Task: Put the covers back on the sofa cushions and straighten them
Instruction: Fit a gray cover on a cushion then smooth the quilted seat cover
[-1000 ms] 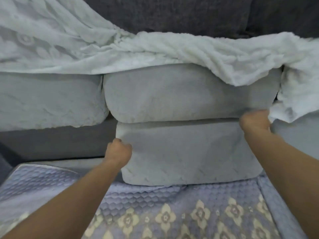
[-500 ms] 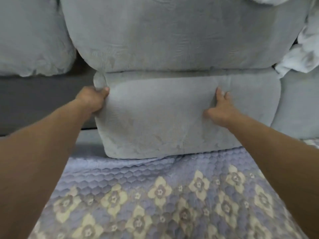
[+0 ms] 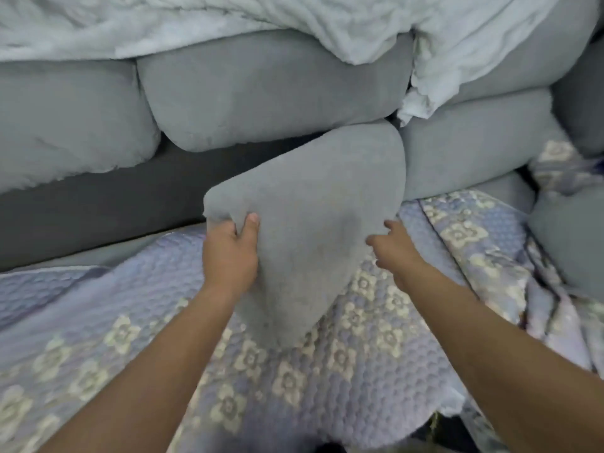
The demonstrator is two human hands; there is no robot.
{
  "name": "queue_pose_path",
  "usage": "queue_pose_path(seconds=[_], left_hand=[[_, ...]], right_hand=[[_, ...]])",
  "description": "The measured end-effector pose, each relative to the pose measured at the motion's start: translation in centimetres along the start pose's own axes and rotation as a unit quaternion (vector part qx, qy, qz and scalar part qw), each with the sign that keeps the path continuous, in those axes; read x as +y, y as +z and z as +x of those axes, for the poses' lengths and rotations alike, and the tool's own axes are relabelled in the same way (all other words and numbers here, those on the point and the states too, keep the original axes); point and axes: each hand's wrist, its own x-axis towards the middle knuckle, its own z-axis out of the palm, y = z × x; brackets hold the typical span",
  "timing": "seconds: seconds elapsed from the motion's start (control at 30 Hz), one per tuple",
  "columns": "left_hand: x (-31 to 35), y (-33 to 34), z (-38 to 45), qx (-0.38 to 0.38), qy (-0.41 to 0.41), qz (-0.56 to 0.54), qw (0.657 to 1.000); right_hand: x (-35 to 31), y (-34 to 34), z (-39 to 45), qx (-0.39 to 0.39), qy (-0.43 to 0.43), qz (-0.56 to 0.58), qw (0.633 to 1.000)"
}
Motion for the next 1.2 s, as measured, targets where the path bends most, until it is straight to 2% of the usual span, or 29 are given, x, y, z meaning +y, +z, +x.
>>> queue_pose_path(seconds=[0.1, 0.2, 0.3, 0.4, 0.47, 0.53, 0.6, 0.7, 0.73, 0.77, 0.87, 1.0, 1.1, 1.2], left_hand=[[2.4, -0.7, -7.3, -0.015, 0.054, 0.045, 0.997], [0.4, -4.5, -12.6, -0.056, 0.08, 0.092, 0.991], [-5.6, -10.5, -16.7, -0.065, 0.053, 0.153, 0.985], [-13.8, -15.3, -20.3, -0.053, -0.059, 0.231, 0.97], [-17.8, -16.5, -23.9, -0.049, -0.13, 0.289, 0.947], [-20.1, -15.9, -28.0, -0.032, -0.194, 0.307, 0.931], [-20.6, -14.2, -31.0, 0.011, -0.258, 0.273, 0.927], [-20.4, -11.8, -33.3, 0.05, -0.34, 0.232, 0.91], [-20.3, -11.2, -33.7, 0.045, -0.349, 0.232, 0.907], [-20.2, -10.9, -33.9, 0.043, -0.361, 0.228, 0.903], [-21.2, -11.3, -32.8, 0.034, -0.375, 0.237, 0.895], [-21.8, -12.6, -30.7, -0.036, -0.368, 0.295, 0.881], [-17.6, -13.4, -29.0, -0.002, -0.331, 0.272, 0.904], [-11.5, -12.5, -23.3, -0.013, -0.256, 0.253, 0.933]], right_hand=[[2.4, -2.9, -7.4, -0.039, 0.08, 0.038, 0.995], [4.8, -5.4, -9.5, -0.035, 0.097, 0.03, 0.994], [6.4, -7.4, -8.7, -0.001, 0.036, -0.067, 0.997], [6.5, -6.7, -6.7, 0.019, -0.081, -0.246, 0.966], [5.5, -4.3, -5.9, -0.021, -0.186, -0.375, 0.908], [4.4, -1.4, -5.9, -0.137, -0.307, -0.49, 0.804], [4.2, 0.6, -6.1, -0.208, -0.367, -0.582, 0.695], [3.1, 1.1, -5.5, -0.184, -0.467, -0.654, 0.567], [2.8, 1.0, -5.2, -0.181, -0.489, -0.667, 0.533], [2.8, 1.2, -4.9, -0.191, -0.499, -0.669, 0.517], [3.7, 2.0, -4.6, -0.202, -0.5, -0.648, 0.538], [4.6, 1.5, -3.7, -0.188, -0.512, -0.606, 0.579], [5.1, -2.0, -2.3, -0.158, -0.554, -0.549, 0.606], [4.7, -8.4, -0.8, -0.108, -0.521, -0.541, 0.651]])
